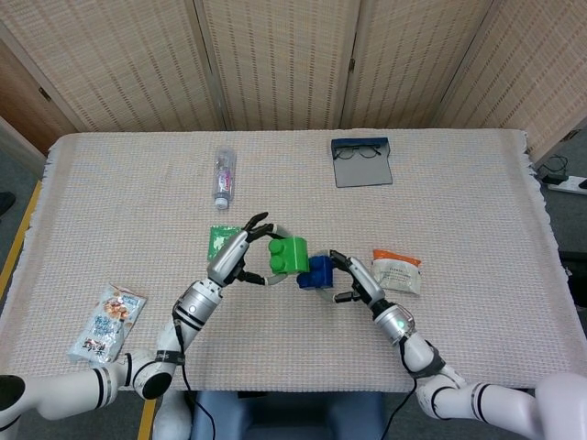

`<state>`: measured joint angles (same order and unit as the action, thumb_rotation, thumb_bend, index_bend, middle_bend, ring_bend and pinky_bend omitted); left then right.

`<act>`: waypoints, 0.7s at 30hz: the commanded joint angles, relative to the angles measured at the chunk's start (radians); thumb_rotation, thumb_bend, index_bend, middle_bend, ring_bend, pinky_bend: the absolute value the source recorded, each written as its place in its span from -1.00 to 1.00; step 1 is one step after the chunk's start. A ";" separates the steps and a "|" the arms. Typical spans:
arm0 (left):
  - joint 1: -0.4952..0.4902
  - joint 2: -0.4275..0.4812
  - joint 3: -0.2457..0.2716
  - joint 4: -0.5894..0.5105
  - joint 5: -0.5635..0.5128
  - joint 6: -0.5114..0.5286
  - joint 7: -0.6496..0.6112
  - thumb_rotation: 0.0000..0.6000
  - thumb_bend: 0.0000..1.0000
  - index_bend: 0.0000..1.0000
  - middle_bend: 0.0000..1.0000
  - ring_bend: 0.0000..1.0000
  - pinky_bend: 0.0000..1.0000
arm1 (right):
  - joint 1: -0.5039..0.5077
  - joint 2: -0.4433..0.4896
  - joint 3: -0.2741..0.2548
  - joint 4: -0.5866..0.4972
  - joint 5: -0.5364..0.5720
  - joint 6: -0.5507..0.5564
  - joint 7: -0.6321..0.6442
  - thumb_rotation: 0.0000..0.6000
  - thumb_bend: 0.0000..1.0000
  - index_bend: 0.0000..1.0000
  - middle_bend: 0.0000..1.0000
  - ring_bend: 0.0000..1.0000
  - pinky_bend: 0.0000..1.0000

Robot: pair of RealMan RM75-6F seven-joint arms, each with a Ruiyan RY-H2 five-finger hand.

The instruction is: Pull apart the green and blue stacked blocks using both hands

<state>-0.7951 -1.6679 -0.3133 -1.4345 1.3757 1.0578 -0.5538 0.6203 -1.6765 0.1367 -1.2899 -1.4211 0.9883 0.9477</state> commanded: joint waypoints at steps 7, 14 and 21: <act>0.064 0.031 0.071 0.055 0.017 0.048 0.043 1.00 -0.21 0.55 0.71 -0.30 -1.00 | -0.047 0.169 -0.046 -0.085 0.007 0.003 -0.219 1.00 -0.26 0.57 -0.06 -0.20 -0.67; 0.138 -0.003 0.152 0.183 0.078 0.140 -0.003 1.00 -0.20 0.55 0.71 -0.30 -1.00 | -0.082 0.258 -0.049 -0.144 0.030 0.020 -0.296 1.00 -0.26 0.57 -0.06 -0.20 -0.67; 0.200 -0.041 0.215 0.320 0.111 0.186 -0.109 1.00 -0.20 0.55 0.71 -0.30 -1.00 | -0.115 0.312 -0.079 -0.161 0.041 0.011 -0.365 1.00 -0.26 0.57 -0.06 -0.20 -0.67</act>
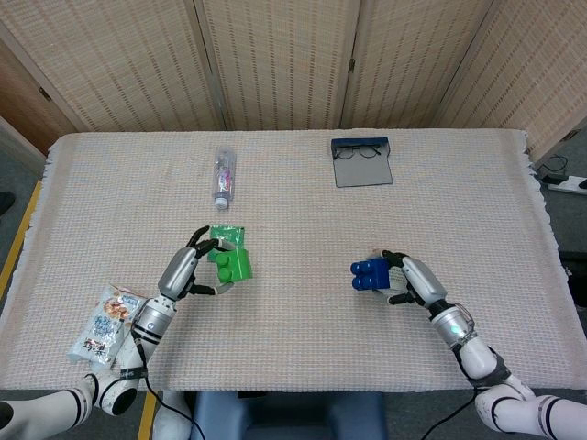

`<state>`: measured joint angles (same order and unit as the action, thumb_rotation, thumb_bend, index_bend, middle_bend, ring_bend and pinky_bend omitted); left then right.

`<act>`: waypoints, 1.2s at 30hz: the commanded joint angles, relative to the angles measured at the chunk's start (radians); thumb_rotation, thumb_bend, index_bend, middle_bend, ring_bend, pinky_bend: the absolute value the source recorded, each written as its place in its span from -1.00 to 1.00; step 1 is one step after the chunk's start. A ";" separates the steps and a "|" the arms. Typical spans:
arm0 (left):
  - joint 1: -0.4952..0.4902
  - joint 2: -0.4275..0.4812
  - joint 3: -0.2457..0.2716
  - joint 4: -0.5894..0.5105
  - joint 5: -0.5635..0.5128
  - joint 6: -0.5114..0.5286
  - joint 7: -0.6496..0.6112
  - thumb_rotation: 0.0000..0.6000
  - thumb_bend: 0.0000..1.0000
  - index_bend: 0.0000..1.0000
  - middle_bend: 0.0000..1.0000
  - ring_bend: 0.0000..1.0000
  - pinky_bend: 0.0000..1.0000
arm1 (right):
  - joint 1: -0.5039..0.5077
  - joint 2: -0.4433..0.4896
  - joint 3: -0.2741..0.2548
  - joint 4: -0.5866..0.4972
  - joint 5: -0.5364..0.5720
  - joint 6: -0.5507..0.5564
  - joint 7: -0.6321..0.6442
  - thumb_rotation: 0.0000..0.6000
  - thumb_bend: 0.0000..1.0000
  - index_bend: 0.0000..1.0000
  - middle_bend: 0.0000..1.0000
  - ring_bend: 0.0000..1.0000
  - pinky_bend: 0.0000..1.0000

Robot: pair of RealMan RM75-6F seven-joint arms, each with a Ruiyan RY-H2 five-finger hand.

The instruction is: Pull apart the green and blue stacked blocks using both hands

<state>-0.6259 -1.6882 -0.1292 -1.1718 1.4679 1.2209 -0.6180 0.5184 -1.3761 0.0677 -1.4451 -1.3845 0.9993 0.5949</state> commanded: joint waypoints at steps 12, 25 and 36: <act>0.080 -0.099 0.080 0.256 0.042 0.026 -0.209 1.00 -0.19 0.55 0.71 -0.31 -1.00 | -0.058 0.021 -0.047 0.024 -0.004 -0.003 -0.054 1.00 -0.26 0.57 -0.06 -0.20 -0.67; 0.071 -0.117 0.115 0.325 0.077 -0.024 -0.268 1.00 -0.20 -0.04 0.16 -0.72 -1.00 | -0.052 0.045 -0.072 0.037 -0.050 -0.048 -0.080 1.00 -0.26 -0.48 -0.70 -0.70 -0.89; 0.048 -0.066 0.119 0.263 0.092 -0.056 -0.208 1.00 -0.40 -0.81 -0.92 -1.00 -1.00 | -0.033 0.110 -0.068 -0.016 -0.051 -0.088 -0.103 1.00 -0.26 -1.00 -1.00 -1.00 -1.00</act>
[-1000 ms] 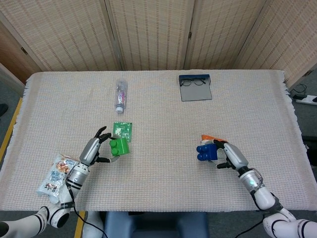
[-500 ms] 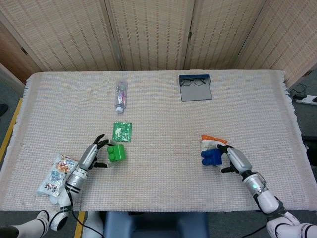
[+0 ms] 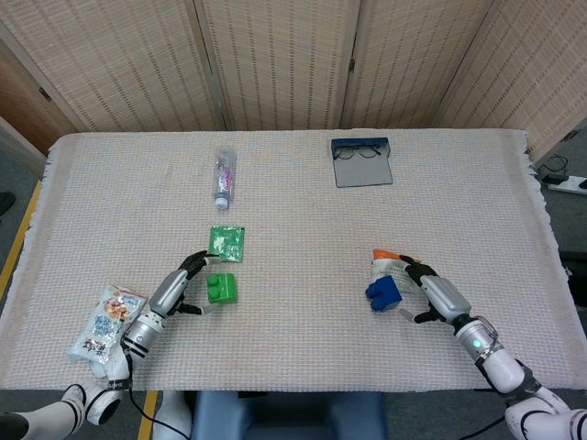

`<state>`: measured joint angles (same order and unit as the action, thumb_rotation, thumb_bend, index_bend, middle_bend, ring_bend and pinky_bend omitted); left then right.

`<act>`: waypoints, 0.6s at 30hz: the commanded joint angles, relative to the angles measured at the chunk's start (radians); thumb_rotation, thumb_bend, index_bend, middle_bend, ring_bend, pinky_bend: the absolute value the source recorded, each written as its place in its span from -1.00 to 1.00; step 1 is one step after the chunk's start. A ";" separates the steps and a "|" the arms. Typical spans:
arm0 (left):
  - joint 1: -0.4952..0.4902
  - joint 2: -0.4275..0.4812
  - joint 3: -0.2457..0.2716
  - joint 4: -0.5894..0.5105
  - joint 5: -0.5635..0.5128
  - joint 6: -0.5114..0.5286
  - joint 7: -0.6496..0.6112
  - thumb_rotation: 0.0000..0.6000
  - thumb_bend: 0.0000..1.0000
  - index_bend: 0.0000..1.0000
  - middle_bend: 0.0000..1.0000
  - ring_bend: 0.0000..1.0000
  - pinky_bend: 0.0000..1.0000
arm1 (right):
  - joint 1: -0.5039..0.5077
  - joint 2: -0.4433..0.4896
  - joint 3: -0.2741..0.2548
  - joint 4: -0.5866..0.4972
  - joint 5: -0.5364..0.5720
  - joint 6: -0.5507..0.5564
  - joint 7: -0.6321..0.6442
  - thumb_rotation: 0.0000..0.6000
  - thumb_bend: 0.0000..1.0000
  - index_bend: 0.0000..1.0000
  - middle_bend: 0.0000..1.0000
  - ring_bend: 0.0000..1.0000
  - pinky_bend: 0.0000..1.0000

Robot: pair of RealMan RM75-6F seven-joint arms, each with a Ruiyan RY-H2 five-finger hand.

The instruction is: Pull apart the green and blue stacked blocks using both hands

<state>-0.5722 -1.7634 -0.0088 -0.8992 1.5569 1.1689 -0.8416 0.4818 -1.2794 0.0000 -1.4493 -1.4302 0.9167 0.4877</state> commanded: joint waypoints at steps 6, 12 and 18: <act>-0.018 0.044 -0.007 -0.051 0.011 -0.003 0.078 1.00 -0.49 -0.98 -1.00 -1.00 -1.00 | 0.002 0.061 0.002 -0.053 -0.031 0.016 0.016 1.00 -0.26 -1.00 -1.00 -1.00 -1.00; -0.027 0.169 0.000 -0.169 0.047 0.027 0.233 1.00 -0.49 -0.98 -1.00 -1.00 -1.00 | -0.030 0.172 -0.002 -0.127 -0.063 0.105 -0.110 1.00 -0.26 -1.00 -1.00 -1.00 -1.00; 0.001 0.401 0.039 -0.426 0.038 -0.001 0.558 1.00 -0.48 -0.94 -1.00 -1.00 -1.00 | -0.135 0.259 -0.004 -0.292 0.082 0.249 -0.563 1.00 -0.26 -1.00 -1.00 -1.00 -1.00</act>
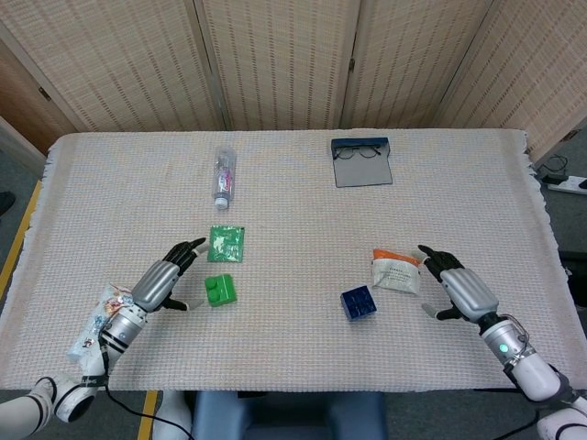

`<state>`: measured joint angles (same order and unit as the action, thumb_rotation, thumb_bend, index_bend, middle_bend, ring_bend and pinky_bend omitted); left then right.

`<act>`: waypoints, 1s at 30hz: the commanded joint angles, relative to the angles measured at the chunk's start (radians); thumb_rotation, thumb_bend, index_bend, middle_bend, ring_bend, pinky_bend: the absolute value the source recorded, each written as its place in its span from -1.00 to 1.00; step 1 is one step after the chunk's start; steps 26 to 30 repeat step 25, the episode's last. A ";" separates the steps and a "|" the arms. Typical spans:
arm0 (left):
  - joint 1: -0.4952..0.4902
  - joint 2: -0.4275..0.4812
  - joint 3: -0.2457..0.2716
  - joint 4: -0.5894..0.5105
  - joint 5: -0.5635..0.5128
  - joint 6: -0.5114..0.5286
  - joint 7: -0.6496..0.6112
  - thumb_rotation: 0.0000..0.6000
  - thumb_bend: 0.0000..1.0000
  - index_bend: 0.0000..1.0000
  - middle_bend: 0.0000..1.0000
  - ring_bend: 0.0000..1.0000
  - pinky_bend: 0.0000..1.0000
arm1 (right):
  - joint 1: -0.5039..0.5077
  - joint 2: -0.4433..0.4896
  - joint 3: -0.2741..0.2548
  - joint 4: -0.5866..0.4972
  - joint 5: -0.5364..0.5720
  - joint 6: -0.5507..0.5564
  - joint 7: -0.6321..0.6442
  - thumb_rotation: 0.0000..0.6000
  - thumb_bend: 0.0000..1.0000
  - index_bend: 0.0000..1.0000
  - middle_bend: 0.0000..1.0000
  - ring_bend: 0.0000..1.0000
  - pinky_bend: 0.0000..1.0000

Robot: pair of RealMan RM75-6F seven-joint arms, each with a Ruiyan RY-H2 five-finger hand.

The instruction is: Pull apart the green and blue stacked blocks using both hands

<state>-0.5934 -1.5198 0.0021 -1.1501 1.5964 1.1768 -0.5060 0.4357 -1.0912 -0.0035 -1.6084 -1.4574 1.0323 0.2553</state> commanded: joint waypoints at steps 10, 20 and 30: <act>0.259 0.186 0.063 -0.166 -0.041 0.265 0.477 1.00 -0.47 -0.89 -1.00 -1.00 -1.00 | -0.232 -0.036 0.034 -0.134 0.268 0.399 -0.621 1.00 -0.26 -1.00 -1.00 -1.00 -1.00; 0.338 0.160 0.003 -0.122 -0.102 0.348 0.535 1.00 -0.46 -0.93 -1.00 -1.00 -1.00 | -0.260 -0.055 0.057 -0.123 0.268 0.419 -0.614 1.00 -0.26 -1.00 -1.00 -1.00 -1.00; 0.345 0.172 0.005 -0.142 -0.062 0.369 0.528 1.00 -0.46 -0.91 -1.00 -1.00 -1.00 | -0.262 -0.059 0.051 -0.132 0.248 0.408 -0.628 1.00 -0.26 -1.00 -1.00 -1.00 -1.00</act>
